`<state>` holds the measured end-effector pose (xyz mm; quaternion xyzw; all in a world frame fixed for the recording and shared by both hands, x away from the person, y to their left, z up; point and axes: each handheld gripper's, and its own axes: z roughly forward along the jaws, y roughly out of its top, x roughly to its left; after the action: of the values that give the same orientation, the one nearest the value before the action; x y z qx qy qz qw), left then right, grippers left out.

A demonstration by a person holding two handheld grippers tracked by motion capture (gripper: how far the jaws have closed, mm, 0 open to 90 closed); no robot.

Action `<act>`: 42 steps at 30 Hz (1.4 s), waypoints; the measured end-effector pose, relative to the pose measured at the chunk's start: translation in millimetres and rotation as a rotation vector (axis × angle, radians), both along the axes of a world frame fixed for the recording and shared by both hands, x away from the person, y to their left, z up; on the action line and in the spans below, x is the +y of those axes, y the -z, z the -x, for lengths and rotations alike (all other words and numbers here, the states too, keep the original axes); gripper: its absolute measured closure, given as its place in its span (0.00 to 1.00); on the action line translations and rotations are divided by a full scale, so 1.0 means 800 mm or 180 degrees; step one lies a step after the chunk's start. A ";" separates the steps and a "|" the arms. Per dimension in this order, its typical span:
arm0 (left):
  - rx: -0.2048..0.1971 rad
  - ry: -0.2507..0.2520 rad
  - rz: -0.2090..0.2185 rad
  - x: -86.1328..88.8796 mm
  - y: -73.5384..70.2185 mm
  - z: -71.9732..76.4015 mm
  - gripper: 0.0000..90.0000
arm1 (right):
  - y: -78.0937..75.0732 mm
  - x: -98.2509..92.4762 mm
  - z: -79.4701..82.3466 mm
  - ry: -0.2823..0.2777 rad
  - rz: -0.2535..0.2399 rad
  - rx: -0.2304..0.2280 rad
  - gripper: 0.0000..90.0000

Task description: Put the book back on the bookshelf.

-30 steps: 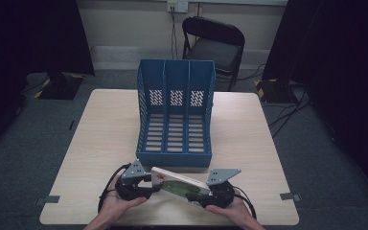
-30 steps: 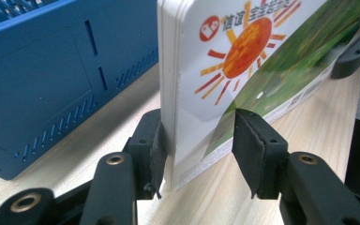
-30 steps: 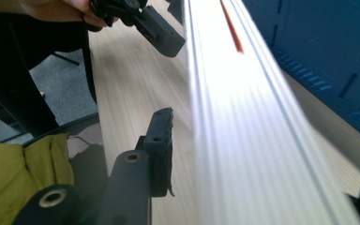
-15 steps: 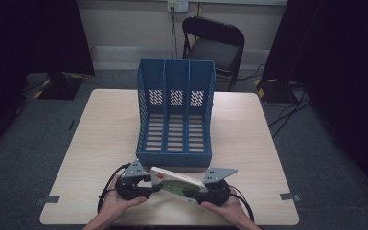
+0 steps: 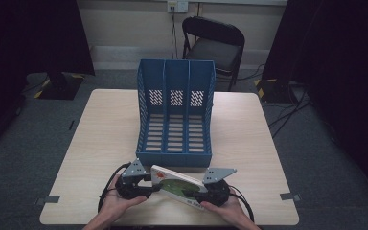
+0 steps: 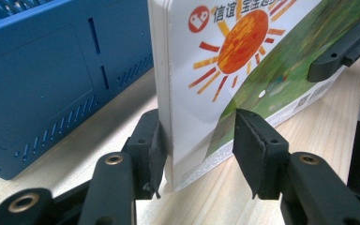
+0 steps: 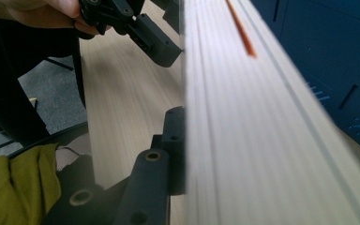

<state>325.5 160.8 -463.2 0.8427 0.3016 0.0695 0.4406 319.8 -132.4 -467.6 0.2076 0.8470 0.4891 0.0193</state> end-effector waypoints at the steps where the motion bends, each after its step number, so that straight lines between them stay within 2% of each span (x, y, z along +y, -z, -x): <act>1: 0.0019 -0.0009 0.0008 0.000 0.000 0.000 0.59 | -0.001 0.000 0.000 -0.0005 0.0001 0.0006 0.85; 11: 0.0050 0.0026 0.0038 0.000 0.000 0.000 0.59 | -0.008 0.000 0.002 -0.0015 0.0046 -0.0005 0.85; 16: 0.0081 0.0017 0.0112 -0.001 -0.001 0.000 0.59 | -0.012 -0.002 0.003 0.0025 0.0055 0.0018 0.85; 22: 0.0074 -0.0047 0.0167 0.003 -0.004 -0.002 0.51 | -0.018 -0.005 0.003 0.0091 0.0042 0.0027 0.85; 28: 0.0124 -0.0117 0.0242 0.010 -0.005 -0.003 0.49 | -0.022 -0.010 0.005 0.0160 0.0036 0.0040 0.85; 33: 0.0149 -0.0198 0.0105 0.015 -0.005 -0.002 0.46 | -0.026 -0.015 0.007 0.0201 0.0027 0.0049 0.85; 34: 0.0187 -0.0223 0.0070 0.016 -0.004 -0.002 0.45 | -0.026 -0.016 0.007 0.0224 0.0031 0.0055 0.85; 36: 0.0225 -0.0278 0.0096 0.019 -0.006 -0.004 0.40 | -0.027 -0.017 0.007 0.0243 0.0025 0.0058 0.85; 37: 0.0231 -0.0322 0.0066 0.021 -0.008 -0.006 0.40 | -0.028 -0.018 0.007 0.0246 0.0026 0.0060 0.85; 38: 0.0182 -0.0329 -0.0037 0.027 -0.012 -0.007 0.39 | -0.030 -0.018 0.008 0.0268 0.0010 0.0062 0.85; 39: 0.0182 -0.0329 -0.0037 0.027 -0.012 -0.007 0.39 | -0.030 -0.018 0.008 0.0268 0.0010 0.0062 0.85; 41: 0.0145 -0.0380 -0.0136 0.040 -0.016 -0.010 0.39 | -0.032 -0.018 0.008 0.0258 0.0001 0.0046 0.85; 42: 0.0161 -0.0411 -0.0129 0.048 -0.017 -0.012 0.39 | -0.034 -0.018 0.008 0.0264 0.0002 0.0030 0.85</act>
<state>335.0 199.4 -449.9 0.8317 0.3649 0.0826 0.4102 313.2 -146.8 -440.6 0.2448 0.8379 0.4866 0.0356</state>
